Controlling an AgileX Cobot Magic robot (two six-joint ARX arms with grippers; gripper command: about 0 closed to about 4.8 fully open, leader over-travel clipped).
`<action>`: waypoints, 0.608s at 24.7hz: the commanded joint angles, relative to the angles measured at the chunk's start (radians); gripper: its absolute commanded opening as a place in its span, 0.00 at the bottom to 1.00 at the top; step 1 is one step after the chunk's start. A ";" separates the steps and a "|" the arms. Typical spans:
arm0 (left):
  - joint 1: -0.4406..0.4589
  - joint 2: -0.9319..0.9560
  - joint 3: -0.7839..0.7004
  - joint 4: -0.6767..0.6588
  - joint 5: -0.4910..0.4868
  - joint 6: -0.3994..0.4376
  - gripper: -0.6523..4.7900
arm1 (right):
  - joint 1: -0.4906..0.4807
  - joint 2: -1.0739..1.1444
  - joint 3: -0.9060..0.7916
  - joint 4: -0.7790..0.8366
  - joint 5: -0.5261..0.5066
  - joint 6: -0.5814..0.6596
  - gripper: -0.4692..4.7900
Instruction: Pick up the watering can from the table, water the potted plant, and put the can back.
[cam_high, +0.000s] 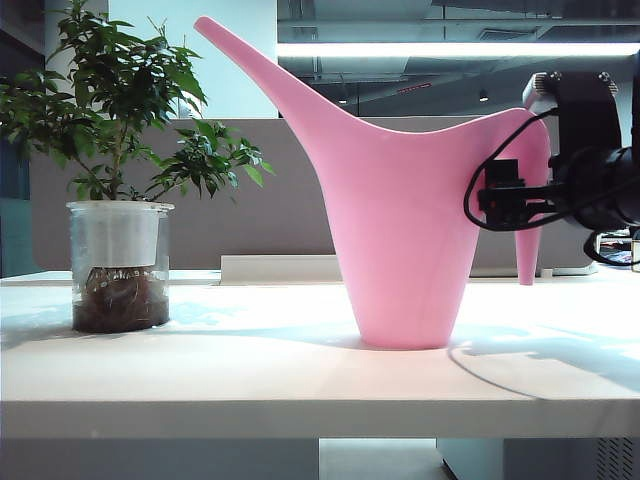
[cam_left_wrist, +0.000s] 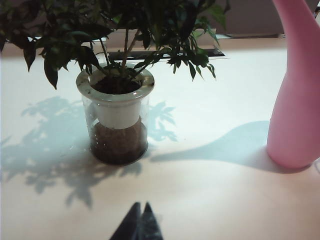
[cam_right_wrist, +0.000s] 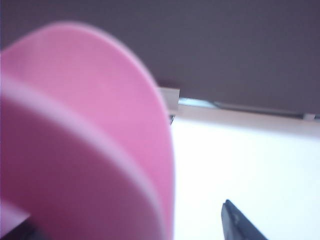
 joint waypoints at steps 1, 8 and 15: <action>0.001 -0.009 -0.010 0.013 0.002 0.003 0.11 | 0.002 -0.019 -0.037 0.025 -0.002 -0.004 0.91; 0.053 -0.095 -0.130 0.043 0.002 0.003 0.11 | 0.012 -0.131 -0.192 0.026 0.001 -0.003 0.82; 0.091 -0.183 -0.254 0.037 0.002 0.004 0.11 | 0.019 -0.269 -0.327 0.028 -0.032 0.001 0.08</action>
